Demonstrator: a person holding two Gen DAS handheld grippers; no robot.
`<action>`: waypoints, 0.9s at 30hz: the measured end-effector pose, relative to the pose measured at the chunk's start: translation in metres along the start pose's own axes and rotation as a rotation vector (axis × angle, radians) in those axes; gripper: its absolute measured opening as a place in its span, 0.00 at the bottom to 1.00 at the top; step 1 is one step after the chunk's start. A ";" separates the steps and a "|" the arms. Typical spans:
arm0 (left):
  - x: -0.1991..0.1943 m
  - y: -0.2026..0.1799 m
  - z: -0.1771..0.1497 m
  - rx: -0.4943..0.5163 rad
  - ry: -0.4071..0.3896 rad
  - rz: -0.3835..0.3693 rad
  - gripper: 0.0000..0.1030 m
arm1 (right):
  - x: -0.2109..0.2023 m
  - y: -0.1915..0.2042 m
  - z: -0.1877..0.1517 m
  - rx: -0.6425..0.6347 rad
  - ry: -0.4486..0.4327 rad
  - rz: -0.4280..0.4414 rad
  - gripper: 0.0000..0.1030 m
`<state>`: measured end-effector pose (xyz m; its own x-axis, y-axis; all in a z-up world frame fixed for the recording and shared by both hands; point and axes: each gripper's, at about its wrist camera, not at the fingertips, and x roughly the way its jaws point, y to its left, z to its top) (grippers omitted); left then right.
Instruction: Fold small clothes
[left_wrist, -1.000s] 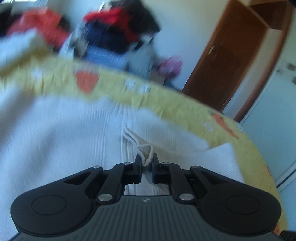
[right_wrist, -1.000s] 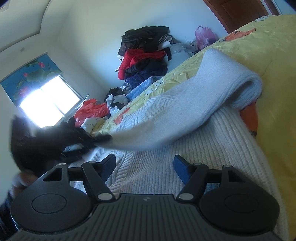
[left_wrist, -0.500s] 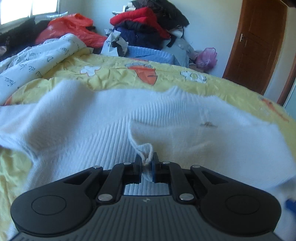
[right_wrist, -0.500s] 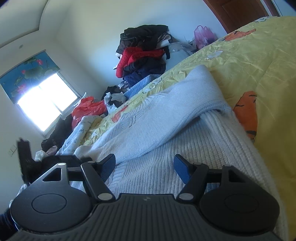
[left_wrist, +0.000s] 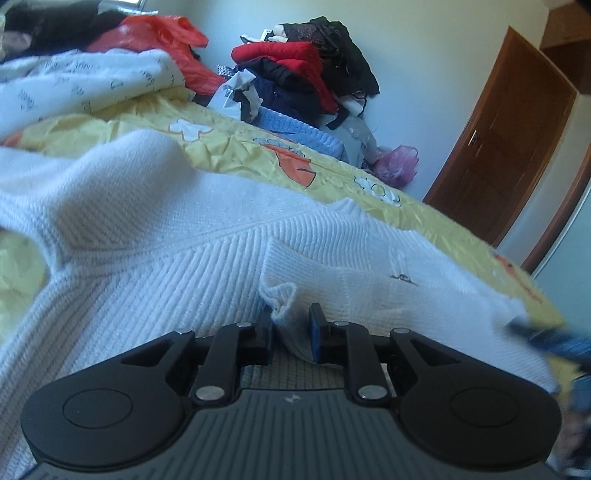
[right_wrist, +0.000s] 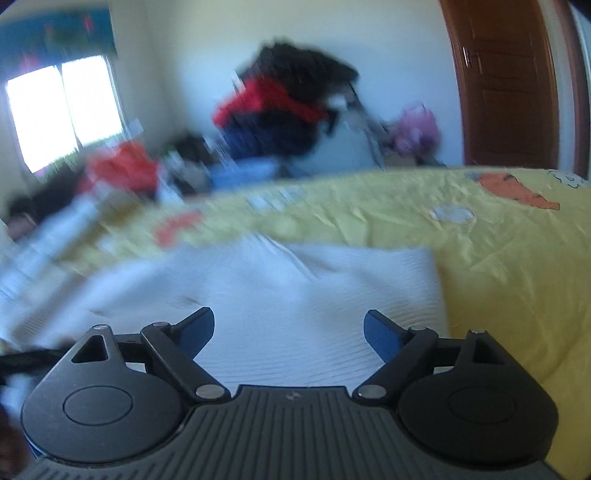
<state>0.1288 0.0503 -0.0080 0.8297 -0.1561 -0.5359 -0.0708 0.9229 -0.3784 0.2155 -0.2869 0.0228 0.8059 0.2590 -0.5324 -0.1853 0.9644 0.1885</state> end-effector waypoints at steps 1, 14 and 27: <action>0.000 0.001 0.000 -0.009 0.001 -0.014 0.21 | 0.016 -0.005 -0.004 -0.017 0.057 -0.052 0.86; -0.090 0.074 0.017 -0.219 -0.123 0.021 0.69 | 0.019 -0.004 -0.024 -0.090 0.046 -0.079 0.94; -0.152 0.303 0.040 -0.848 -0.369 0.276 0.74 | 0.019 -0.003 -0.021 -0.088 0.039 -0.073 0.96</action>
<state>0.0033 0.3675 -0.0106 0.8354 0.2827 -0.4713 -0.5459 0.3268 -0.7715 0.2189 -0.2835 -0.0053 0.7969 0.1883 -0.5741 -0.1770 0.9813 0.0761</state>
